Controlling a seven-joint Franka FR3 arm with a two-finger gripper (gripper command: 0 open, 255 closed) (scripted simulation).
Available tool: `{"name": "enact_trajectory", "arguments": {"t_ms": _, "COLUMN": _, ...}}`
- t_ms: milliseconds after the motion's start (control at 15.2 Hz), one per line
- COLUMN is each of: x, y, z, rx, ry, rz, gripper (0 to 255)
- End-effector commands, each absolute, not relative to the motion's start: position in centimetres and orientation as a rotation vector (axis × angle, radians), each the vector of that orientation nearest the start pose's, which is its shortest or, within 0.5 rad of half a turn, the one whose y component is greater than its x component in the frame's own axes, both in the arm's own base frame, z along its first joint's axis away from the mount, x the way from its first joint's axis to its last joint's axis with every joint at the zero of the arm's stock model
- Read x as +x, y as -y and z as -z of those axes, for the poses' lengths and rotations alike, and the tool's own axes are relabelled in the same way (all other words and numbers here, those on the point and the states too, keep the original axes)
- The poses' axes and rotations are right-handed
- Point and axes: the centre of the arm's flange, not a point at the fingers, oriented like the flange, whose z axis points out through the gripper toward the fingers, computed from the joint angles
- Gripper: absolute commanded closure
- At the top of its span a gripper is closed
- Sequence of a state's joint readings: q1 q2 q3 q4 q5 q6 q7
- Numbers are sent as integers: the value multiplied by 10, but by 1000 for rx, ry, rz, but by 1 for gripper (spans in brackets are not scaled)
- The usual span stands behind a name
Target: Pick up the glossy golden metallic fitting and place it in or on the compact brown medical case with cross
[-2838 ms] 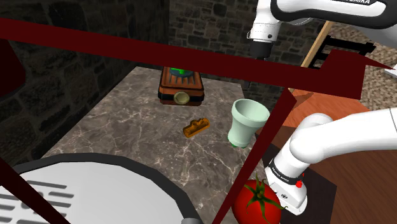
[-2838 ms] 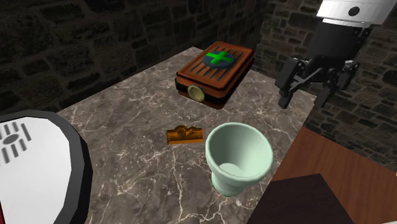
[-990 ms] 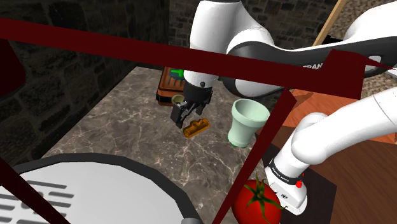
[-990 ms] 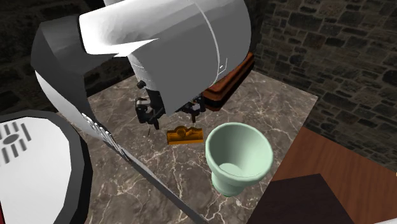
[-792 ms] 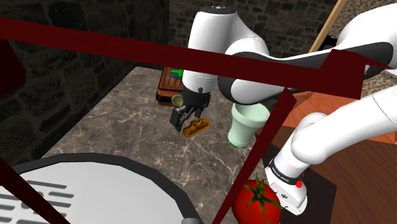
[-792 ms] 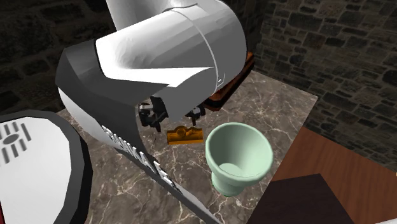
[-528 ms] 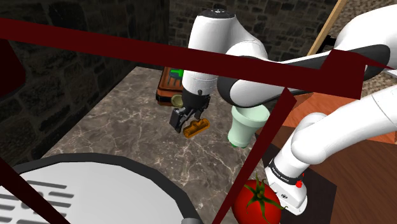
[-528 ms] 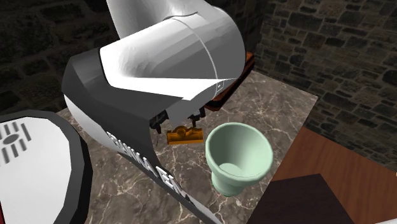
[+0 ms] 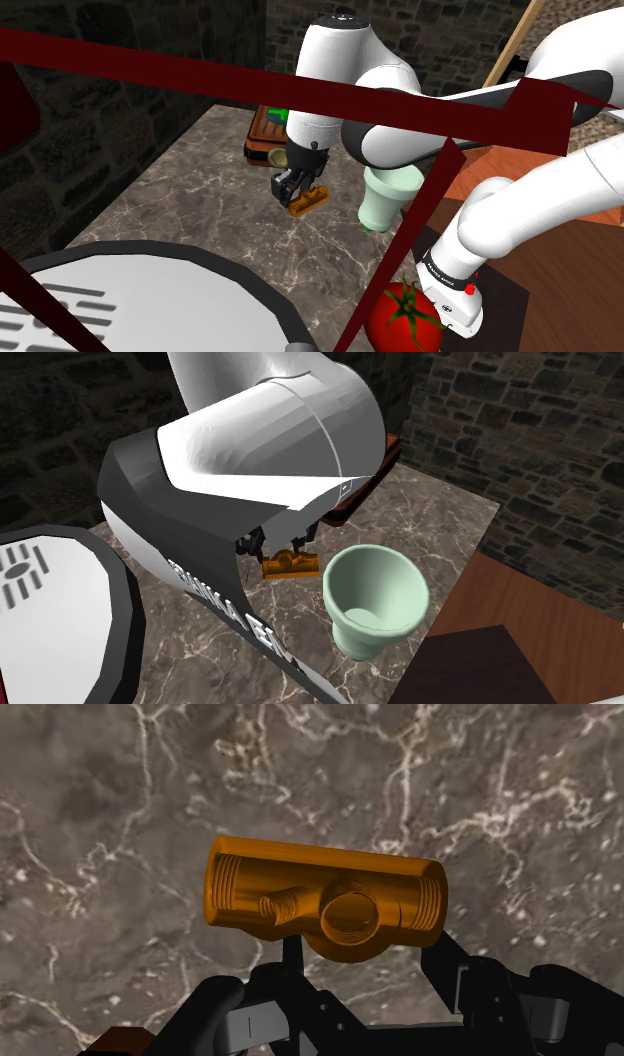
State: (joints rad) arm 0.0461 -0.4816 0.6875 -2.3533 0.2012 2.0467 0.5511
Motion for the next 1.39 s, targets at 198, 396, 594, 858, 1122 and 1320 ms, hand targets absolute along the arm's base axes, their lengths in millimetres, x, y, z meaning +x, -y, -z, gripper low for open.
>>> {"name": "enact_trajectory", "arguments": {"t_ms": 198, "x": 309, "y": -318, "z": -475, "rx": -3177, "ry": 82, "rz": 221, "gripper": 255}}
{"name": "enact_trajectory", "arguments": {"t_ms": 396, "x": 309, "y": -318, "z": -480, "rx": -3176, "ry": 82, "rz": 221, "gripper": 255}}
{"name": "enact_trajectory", "arguments": {"t_ms": 594, "x": 309, "y": -318, "z": -496, "rx": -3177, "ry": 82, "rz": 221, "gripper": 255}}
{"name": "enact_trajectory", "arguments": {"t_ms": 858, "x": 309, "y": -318, "z": -517, "rx": -3177, "ry": 82, "rz": 221, "gripper": 255}}
{"name": "enact_trajectory", "arguments": {"t_ms": 1122, "x": 309, "y": -318, "z": -538, "rx": -3177, "ry": 82, "rz": 221, "gripper": 255}}
{"name": "enact_trajectory", "arguments": {"t_ms": 1320, "x": 309, "y": -318, "z": -554, "rx": -3177, "ry": 82, "rz": 221, "gripper": 255}}
